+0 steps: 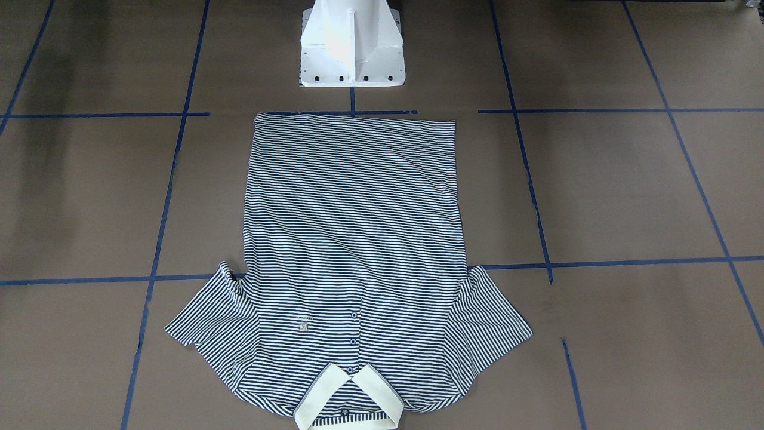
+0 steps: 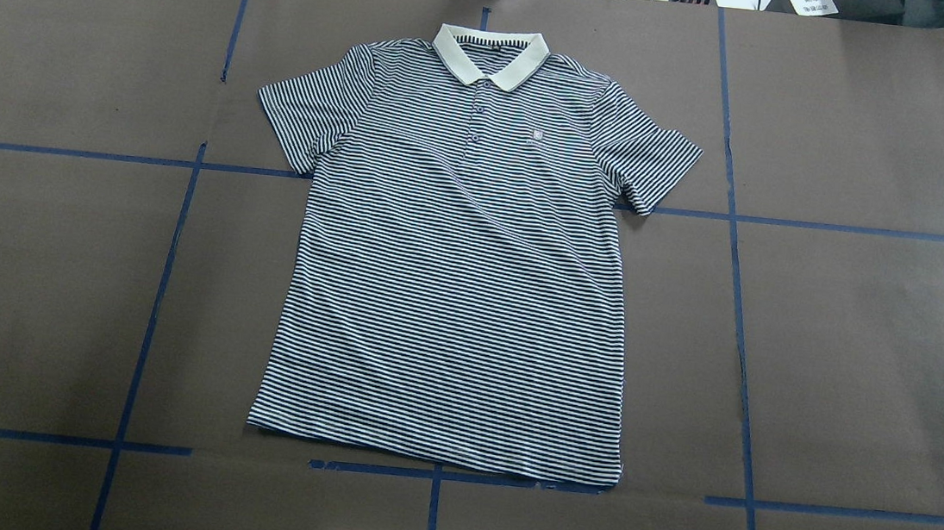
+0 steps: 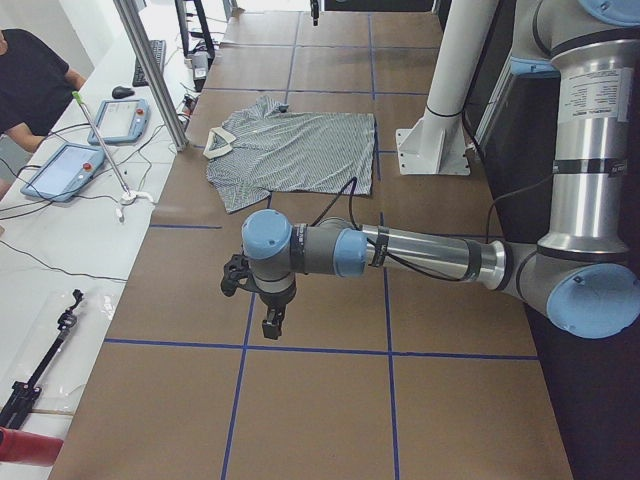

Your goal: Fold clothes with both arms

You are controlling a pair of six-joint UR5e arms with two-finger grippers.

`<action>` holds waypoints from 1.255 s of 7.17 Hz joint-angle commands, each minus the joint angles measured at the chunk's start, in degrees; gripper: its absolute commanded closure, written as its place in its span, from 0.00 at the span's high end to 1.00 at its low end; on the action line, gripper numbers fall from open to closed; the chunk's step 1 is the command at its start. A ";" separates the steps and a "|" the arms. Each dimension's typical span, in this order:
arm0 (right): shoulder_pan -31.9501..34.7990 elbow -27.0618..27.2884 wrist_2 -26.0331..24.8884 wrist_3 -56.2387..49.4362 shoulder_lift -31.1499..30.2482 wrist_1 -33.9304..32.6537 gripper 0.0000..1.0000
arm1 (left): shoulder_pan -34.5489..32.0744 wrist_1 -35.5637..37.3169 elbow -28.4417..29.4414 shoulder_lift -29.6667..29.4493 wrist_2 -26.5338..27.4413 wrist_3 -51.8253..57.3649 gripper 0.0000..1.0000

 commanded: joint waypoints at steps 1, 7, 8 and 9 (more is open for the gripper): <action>0.87 0.13 -0.38 0.15 -0.08 0.00 1.00 | -0.10 0.22 -0.64 0.79 -0.86 0.08 1.00; -3.57 0.31 -0.12 16.31 8.84 0.08 1.00 | 0.17 -6.95 -4.43 1.15 -0.61 0.09 1.00; -8.74 -0.56 -0.55 27.37 14.11 0.61 1.00 | 0.17 -8.99 -4.26 1.32 -1.22 0.17 1.00; -13.40 -2.66 -0.64 36.10 19.29 0.87 1.00 | 0.17 -9.01 -4.08 1.93 -1.31 0.17 1.00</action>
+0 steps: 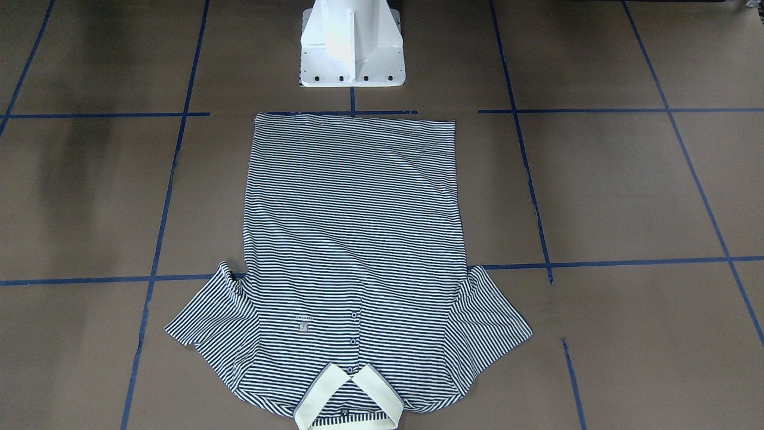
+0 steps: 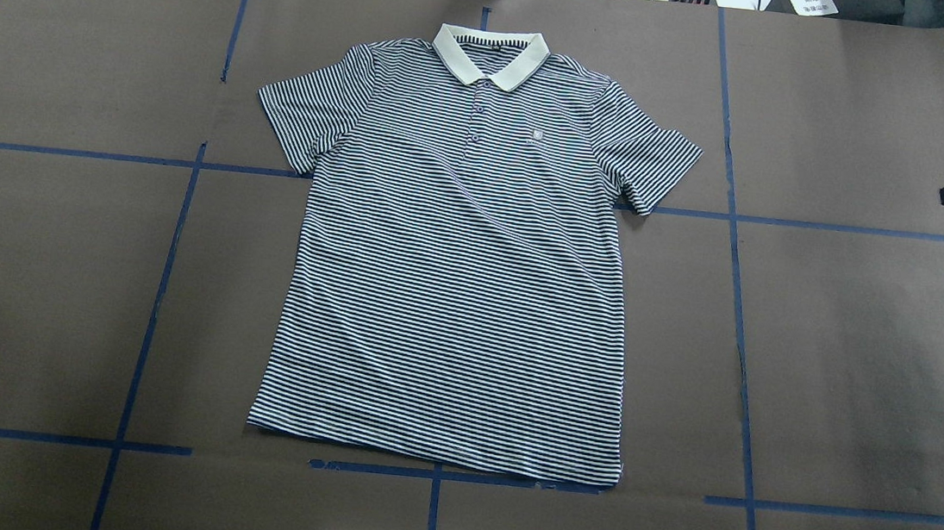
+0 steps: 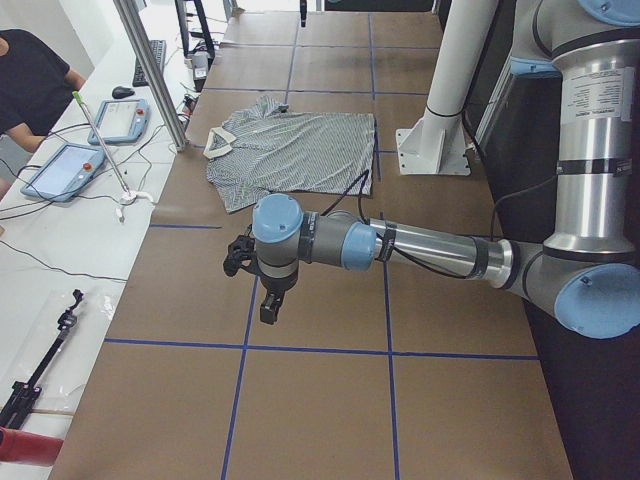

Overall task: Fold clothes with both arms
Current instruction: 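Move the right gripper in over the shirt's sleeve nearest it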

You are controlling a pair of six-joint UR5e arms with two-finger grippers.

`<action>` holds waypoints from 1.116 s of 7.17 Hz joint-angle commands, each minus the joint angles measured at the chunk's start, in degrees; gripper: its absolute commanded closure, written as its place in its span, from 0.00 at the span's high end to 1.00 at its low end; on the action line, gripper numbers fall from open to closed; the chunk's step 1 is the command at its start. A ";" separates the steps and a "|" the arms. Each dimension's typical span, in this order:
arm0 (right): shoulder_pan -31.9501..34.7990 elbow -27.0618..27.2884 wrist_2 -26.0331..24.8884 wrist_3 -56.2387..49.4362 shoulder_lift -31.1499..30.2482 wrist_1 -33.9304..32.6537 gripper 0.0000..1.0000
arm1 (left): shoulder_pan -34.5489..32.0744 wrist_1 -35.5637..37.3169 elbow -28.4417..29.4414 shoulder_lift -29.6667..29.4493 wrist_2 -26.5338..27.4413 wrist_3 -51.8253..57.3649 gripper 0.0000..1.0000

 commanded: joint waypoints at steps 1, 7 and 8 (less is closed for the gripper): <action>-8.44 -4.78 -1.52 17.50 12.14 0.39 1.00 | 0.00 -1.35 0.17 0.56 -0.32 0.02 1.00; -17.96 -29.48 -17.34 37.95 24.76 23.14 0.78 | 0.00 -1.44 0.08 0.56 -1.91 0.02 1.00; -17.96 -30.03 -19.78 37.95 24.85 23.07 0.77 | 0.00 -1.44 -0.18 0.56 -1.91 0.02 1.00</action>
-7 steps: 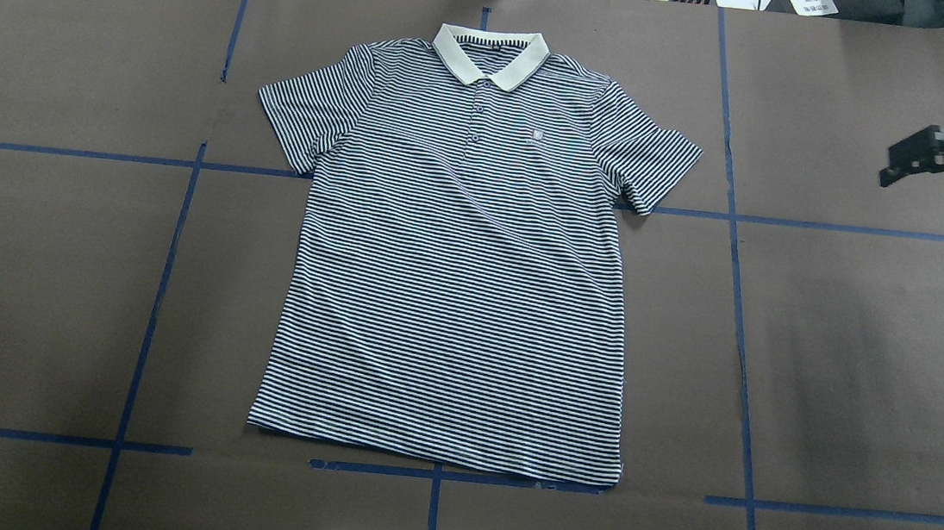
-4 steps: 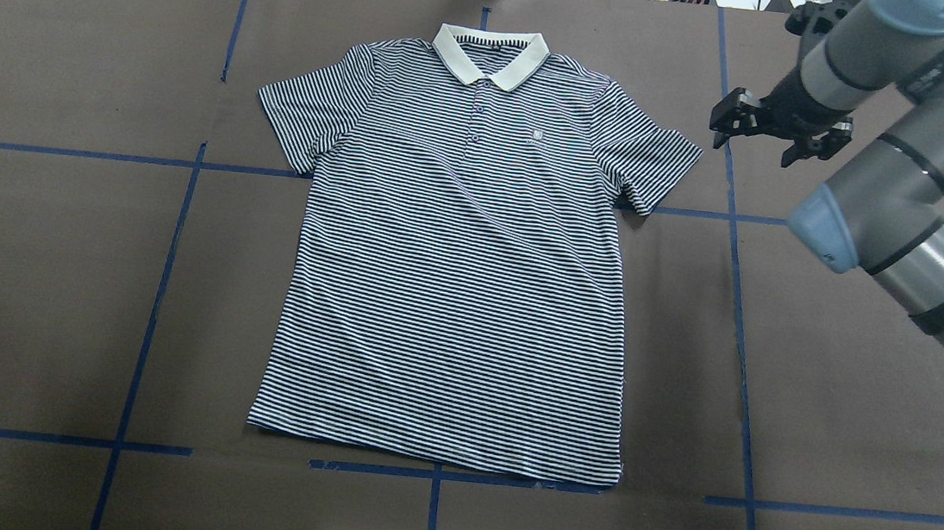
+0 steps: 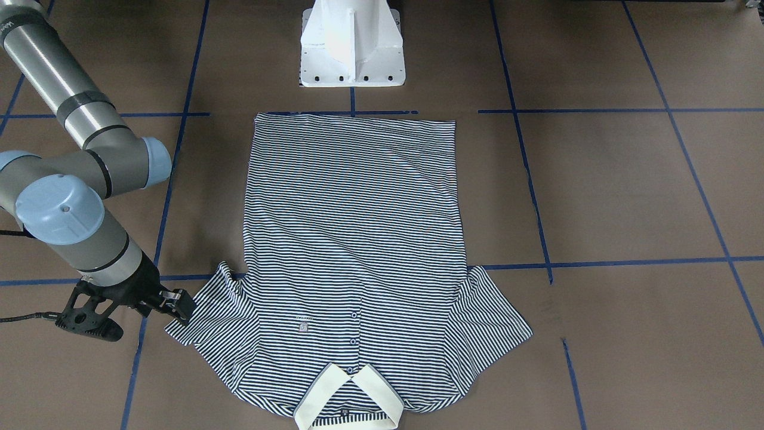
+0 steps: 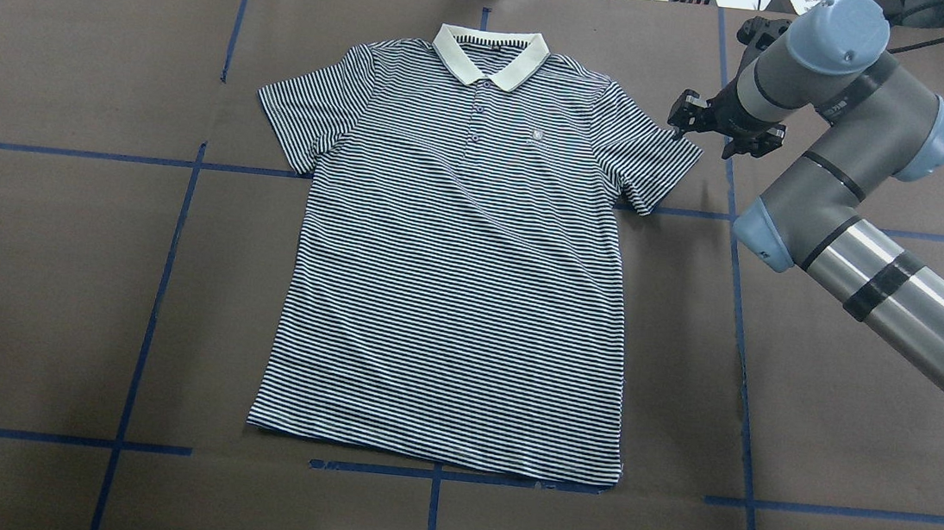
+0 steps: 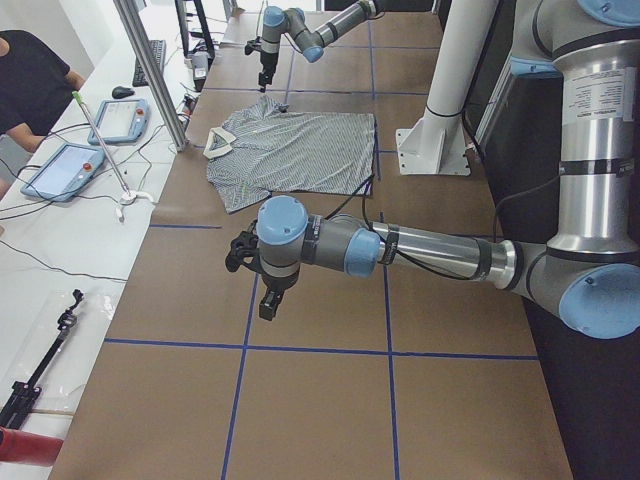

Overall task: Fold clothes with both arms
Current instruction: 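Move the right gripper in over the shirt's sleeve nearest it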

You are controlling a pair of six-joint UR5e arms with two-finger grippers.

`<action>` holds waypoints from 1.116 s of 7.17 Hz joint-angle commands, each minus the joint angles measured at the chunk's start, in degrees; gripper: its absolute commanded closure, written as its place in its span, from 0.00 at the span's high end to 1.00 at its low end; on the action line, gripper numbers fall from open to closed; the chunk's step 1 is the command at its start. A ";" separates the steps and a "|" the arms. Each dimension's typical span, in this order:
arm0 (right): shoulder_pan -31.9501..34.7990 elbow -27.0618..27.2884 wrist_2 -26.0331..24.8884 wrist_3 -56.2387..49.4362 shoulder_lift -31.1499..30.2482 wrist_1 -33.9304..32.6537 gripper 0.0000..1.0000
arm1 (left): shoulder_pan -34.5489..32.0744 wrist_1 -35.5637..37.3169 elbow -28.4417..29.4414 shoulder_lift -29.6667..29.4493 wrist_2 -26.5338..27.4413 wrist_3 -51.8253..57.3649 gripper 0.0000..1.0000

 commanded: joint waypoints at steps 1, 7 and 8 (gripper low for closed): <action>-0.14 -4.13 -2.56 0.48 1.53 1.69 0.76 | 0.00 0.00 -0.22 0.00 -0.05 0.00 1.00; -1.63 -5.38 -2.56 0.48 1.46 1.87 0.56 | 0.00 -0.44 0.30 0.00 -2.77 0.00 1.00; -1.63 -5.38 -2.56 0.48 1.10 1.87 0.30 | 0.00 -0.44 -0.04 0.00 -2.86 -0.09 1.00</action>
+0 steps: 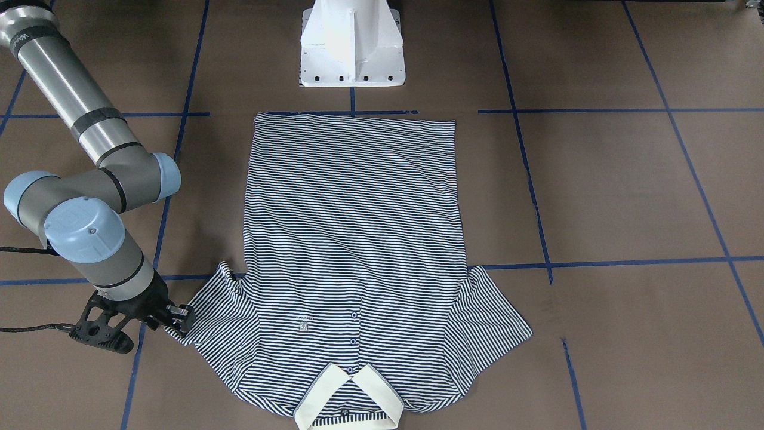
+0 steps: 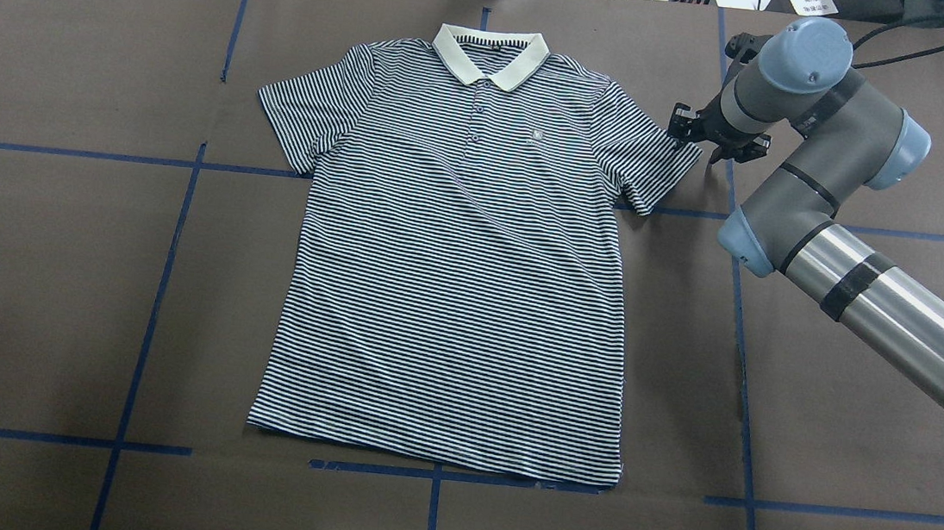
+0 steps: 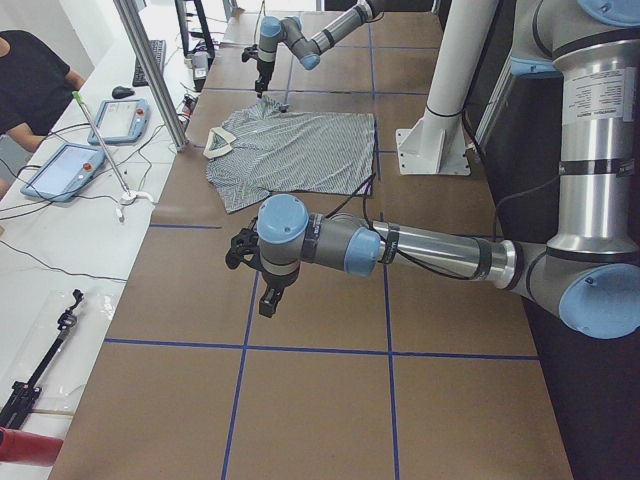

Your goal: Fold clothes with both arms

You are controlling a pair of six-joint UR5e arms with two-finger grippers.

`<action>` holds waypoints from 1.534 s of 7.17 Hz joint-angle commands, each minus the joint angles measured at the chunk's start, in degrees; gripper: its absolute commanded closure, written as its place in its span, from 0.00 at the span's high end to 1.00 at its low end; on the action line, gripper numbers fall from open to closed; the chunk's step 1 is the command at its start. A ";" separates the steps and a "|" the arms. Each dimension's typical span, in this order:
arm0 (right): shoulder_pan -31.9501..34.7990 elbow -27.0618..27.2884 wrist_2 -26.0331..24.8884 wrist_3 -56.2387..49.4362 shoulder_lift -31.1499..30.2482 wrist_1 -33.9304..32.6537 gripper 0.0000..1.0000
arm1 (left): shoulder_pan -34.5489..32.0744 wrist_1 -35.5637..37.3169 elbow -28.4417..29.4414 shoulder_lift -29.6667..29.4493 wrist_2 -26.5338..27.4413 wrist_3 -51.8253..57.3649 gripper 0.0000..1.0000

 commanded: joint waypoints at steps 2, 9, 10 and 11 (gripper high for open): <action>-0.06 0.54 0.03 0.36 0.24 0.02 0.00 | 0.00 -0.01 -0.28 0.00 -0.21 -0.07 1.00; -10.06 4.24 -6.67 14.85 9.63 -0.68 0.00 | 0.00 -0.01 -0.55 0.00 -0.21 -0.16 1.00; -10.78 1.27 -9.87 14.87 11.13 -0.33 0.00 | 0.00 -0.01 -0.55 -0.09 -0.21 -0.07 1.00; -10.70 -1.89 -10.33 14.69 13.06 -0.24 0.00 | 0.00 -0.44 -0.63 -0.09 -0.21 -0.15 1.00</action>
